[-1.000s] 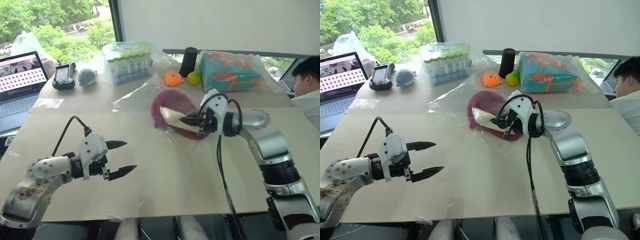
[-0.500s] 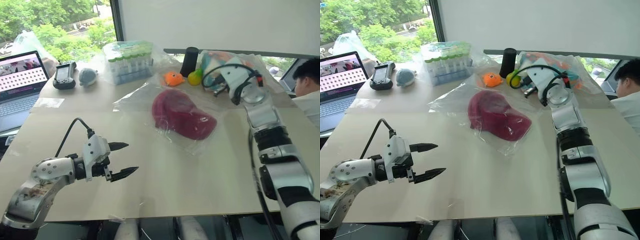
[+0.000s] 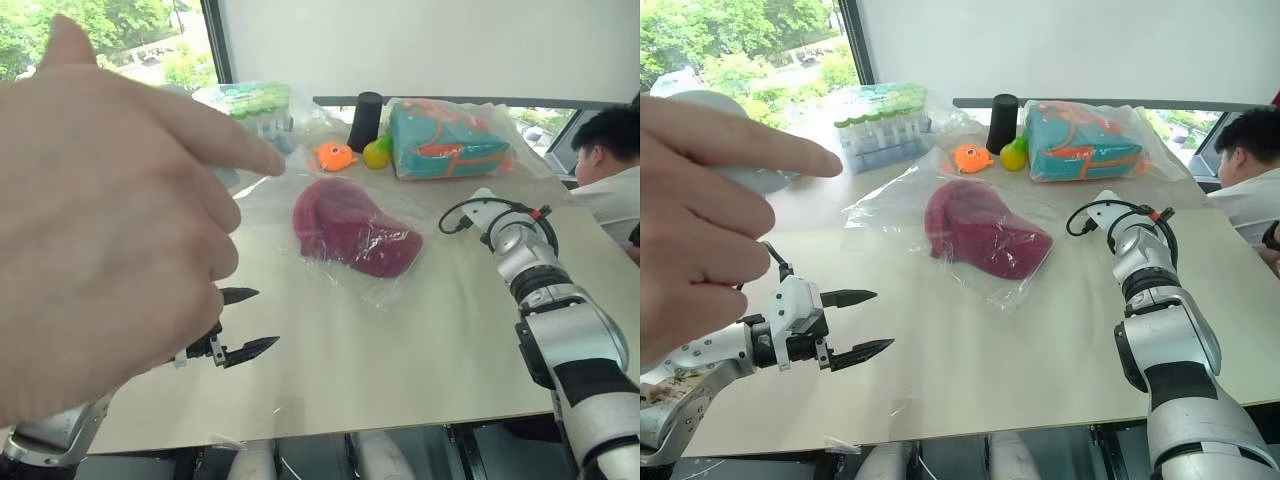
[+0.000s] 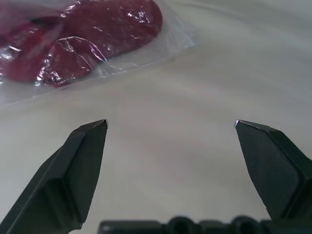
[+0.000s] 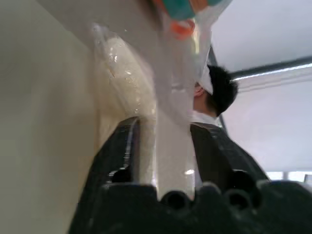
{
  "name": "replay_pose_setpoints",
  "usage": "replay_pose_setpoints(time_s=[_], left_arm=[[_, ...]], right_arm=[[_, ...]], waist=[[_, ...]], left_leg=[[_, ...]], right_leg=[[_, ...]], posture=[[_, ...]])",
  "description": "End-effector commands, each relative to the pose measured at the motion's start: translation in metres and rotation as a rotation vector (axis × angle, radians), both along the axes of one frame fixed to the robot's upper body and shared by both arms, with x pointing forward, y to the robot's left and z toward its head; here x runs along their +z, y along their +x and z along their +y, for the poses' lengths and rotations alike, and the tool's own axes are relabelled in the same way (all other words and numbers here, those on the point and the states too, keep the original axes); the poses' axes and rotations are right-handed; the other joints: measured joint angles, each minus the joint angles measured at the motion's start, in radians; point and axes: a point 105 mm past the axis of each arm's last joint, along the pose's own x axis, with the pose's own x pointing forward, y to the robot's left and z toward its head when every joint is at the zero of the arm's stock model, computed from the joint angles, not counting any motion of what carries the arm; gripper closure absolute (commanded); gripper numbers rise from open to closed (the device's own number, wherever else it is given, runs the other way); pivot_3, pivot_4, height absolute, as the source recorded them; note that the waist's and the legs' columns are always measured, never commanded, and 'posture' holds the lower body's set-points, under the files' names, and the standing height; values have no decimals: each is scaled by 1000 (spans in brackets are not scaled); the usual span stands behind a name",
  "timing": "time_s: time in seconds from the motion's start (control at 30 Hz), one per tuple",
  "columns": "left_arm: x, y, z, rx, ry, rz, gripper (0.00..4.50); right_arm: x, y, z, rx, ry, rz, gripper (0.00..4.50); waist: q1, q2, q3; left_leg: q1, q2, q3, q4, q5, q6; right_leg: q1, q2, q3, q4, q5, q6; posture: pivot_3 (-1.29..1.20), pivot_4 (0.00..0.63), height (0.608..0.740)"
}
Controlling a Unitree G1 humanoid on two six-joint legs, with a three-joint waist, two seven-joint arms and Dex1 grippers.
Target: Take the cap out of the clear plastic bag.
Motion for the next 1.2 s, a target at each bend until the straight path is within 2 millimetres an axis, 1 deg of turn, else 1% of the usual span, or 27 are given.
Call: replay_pose_setpoints(time_s=[0.03,0.1,0.13,0.17,0.27,0.4,0.47,0.57,0.63,0.7,0.73,0.77,0.83,0.9,0.93,0.97,1.0,1.07,1.13,1.2], left_arm=[[8,-3,-3,-9,-10,-32,0],[8,-3,-3,-11,-11,-30,0],[7,-3,-3,-12,-11,-29,0],[7,-3,-3,-12,-11,-29,0],[7,-3,-2,-16,-10,-28,0],[7,-3,-2,-22,-7,-26,0],[7,-3,-1,-24,-5,-26,0],[8,-3,-1,-27,-3,-26,0],[8,-3,-2,-28,-2,-28,0],[8,-3,-1,-28,0,-29,0],[8,-4,-1,-28,1,-29,0],[8,-3,-1,-28,3,-29,0],[7,-2,-1,-28,10,-35,0],[7,-1,-1,-29,13,-41,0],[7,0,-1,-31,16,-48,0],[7,1,-2,-33,23,-59,0],[6,2,-3,-35,28,-67,0],[5,4,-3,-41,44,-83,0],[4,5,-5,-45,45,-90,0],[4,6,-5,-48,43,-96,0]], right_arm=[[12,3,2,16,52,-56,1148],[12,4,3,20,57,-60,395],[12,4,4,23,63,-60,138],[12,4,4,25,74,-60,60],[9,6,9,43,131,-51,60],[5,11,27,112,221,-1,60],[13,13,33,154,193,4,60],[26,14,37,186,204,-22,60],[48,8,45,268,300,-66,60],[64,-8,55,352,399,-80,60],[65,-17,60,398,460,-65,60],[67,-29,65,451,542,-44,60],[72,-55,79,578,652,19,60],[75,-84,100,755,707,89,60],[75,-100,110,848,748,136,60],[73,-118,116,916,798,199,60],[72,-130,120,951,832,244,60],[66,-161,127,1054,878,361,60],[60,-180,132,1093,911,431,60],[57,-186,135,1102,924,429,60]], waist=[[0,0,0],[0,0,0],[0,0,0],[-1,0,0],[-1,0,0],[-5,0,0],[-7,0,0],[-7,0,0],[-3,0,0],[11,0,0],[12,0,0],[14,1,0],[26,1,0],[34,1,0],[36,1,0],[35,1,0],[37,1,0],[37,0,0],[41,0,0],[38,0,0]], left_leg=[[0,0,0,0,0,0],[0,0,0,0,0,0],[0,0,0,0,0,0],[0,0,0,0,0,0],[0,0,0,0,0,0],[0,0,0,0,0,0],[0,0,0,0,0,0],[0,0,0,0,0,0],[0,0,0,0,0,0],[-1,0,-1,0,0,0],[-1,0,-1,0,0,0],[-1,0,-1,-1,0,0],[-1,1,-2,-1,0,0],[-1,1,-2,-1,0,0],[-1,1,-2,-1,0,0],[0,1,-2,-1,0,0],[-1,1,-2,-1,0,0],[1,1,-2,-1,0,0],[0,1,-2,0,0,0],[2,1,-1,1,0,0]], right_leg=[[0,0,0,0,0,0],[0,0,0,0,0,0],[0,0,0,0,0,0],[0,0,0,0,0,0],[0,0,0,0,0,0],[0,0,0,0,0,0],[0,0,0,0,0,0],[0,0,0,0,0,0],[0,0,0,0,0,0],[0,0,-1,0,0,1],[0,0,-1,0,0,1],[0,0,-1,0,0,1],[0,0,-2,0,-1,1],[0,0,-3,-1,-1,1],[0,0,-3,-1,-1,1],[1,0,-3,-1,-1,1],[1,0,-3,-1,-1,1],[2,0,-3,-1,-3,4],[2,0,-3,-1,-4,7],[4,0,-3,-1,-5,7]], posture=[[0,150,740],[0,150,740],[0,150,740],[0,150,740],[0,150,740],[0,150,740],[0,150,740],[0,150,740],[0,150,740],[0,150,740],[0,150,740],[0,150,740],[0,150,740],[0,150,740],[0,150,740],[0,150,740],[0,150,740],[0,150,740],[0,150,740],[0,150,740]])
